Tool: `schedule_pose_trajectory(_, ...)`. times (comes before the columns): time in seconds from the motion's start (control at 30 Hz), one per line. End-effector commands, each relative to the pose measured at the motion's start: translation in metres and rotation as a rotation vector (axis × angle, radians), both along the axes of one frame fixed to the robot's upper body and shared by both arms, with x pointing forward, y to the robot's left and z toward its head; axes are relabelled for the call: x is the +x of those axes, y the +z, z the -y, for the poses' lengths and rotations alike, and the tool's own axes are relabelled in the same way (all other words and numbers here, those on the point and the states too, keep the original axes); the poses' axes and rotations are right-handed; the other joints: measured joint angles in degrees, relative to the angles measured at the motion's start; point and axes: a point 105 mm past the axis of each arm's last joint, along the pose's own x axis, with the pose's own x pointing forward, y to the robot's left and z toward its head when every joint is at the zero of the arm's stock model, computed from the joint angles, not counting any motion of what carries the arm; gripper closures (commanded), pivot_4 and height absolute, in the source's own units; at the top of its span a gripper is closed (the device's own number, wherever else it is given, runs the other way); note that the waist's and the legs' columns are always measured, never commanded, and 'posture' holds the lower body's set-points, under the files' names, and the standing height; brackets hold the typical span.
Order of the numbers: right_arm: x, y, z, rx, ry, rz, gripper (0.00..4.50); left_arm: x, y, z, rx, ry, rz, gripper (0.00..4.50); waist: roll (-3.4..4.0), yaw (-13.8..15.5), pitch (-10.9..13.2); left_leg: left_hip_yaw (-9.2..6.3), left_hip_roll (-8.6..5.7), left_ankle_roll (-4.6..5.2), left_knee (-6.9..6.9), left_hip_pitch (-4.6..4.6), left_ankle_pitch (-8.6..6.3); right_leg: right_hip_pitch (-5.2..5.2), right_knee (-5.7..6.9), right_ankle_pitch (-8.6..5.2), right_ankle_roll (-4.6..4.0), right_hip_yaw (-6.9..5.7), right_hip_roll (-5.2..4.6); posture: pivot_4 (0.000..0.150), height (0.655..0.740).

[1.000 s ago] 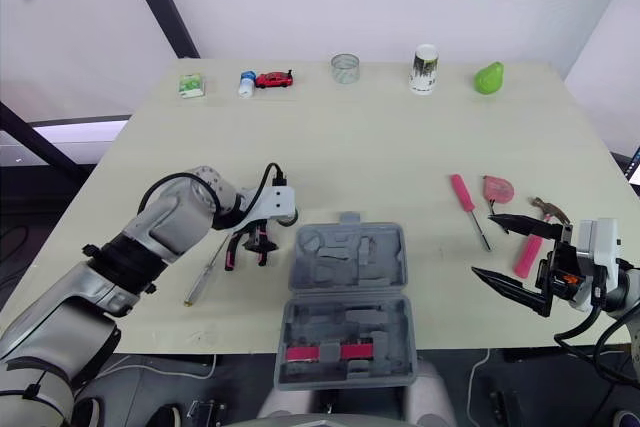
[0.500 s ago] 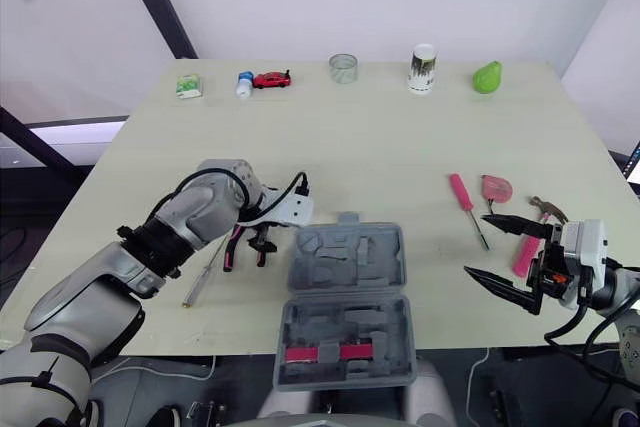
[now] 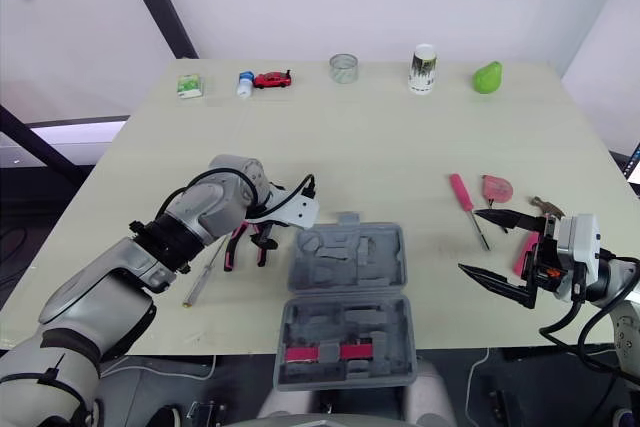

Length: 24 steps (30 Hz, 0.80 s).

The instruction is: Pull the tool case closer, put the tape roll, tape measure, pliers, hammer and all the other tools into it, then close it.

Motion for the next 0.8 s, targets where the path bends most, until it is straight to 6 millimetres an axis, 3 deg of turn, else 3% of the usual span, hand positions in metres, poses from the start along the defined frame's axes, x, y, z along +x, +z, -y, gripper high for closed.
schedule_pose_trajectory(0.03, 0.004, 0.009, -0.003, 0.0, -0.002, 0.053, 0.04, 0.003, 0.004, 0.001, -0.006, -0.002, 0.01, 0.0, 0.0, 0.0, 0.0, 0.0, 0.0, 0.0, 0.0, 0.0, 0.0, 0.0, 0.0, 0.0, 0.0, 0.0, 0.0, 0.15, 0.74)
schedule_pose_trajectory(0.07, 0.005, 0.01, -0.003, 0.001, -0.003, 0.055, 0.04, 0.004, 0.004, 0.001, -0.009, -0.002, 0.014, 0.0, 0.0, 0.0, 0.0, 0.0, 0.0, 0.0, 0.0, 0.0, 0.0, 0.0, 0.0, 0.0, 0.0, 0.0, 0.0, 0.15, 0.74)
schedule_pose_trajectory(0.17, 0.006, 0.01, -0.004, 0.001, -0.006, 0.059, 0.0, 0.007, 0.006, 0.001, -0.008, -0.002, 0.022, 0.81, 0.01, 0.1, 0.0, 0.0, 0.0, 0.0, 0.0, 0.0, 0.0, 0.0, 0.01, 0.0, 0.0, 0.0, 0.0, 0.15, 0.74)
schedule_pose_trajectory(0.43, 0.01, 0.013, -0.004, 0.0, -0.031, 0.084, 0.0, 0.02, 0.0, -0.006, 0.007, -0.008, 0.06, 4.44, 0.05, 0.2, 0.0, -0.04, -0.03, 0.01, 0.04, 0.05, 0.01, 0.04, 0.09, 0.02, 0.02, -0.02, -0.02, 0.15, 0.74)
schedule_pose_trajectory(0.8, 0.01, 0.011, -0.008, 0.006, -0.011, 0.078, 0.0, 0.01, 0.023, -0.001, -0.025, -0.047, 0.035, 4.49, 0.04, 0.0, 0.0, -0.02, -0.03, 0.01, 0.04, 0.02, 0.01, 0.03, 0.05, 0.02, 0.03, -0.02, -0.02, 0.15, 0.74)
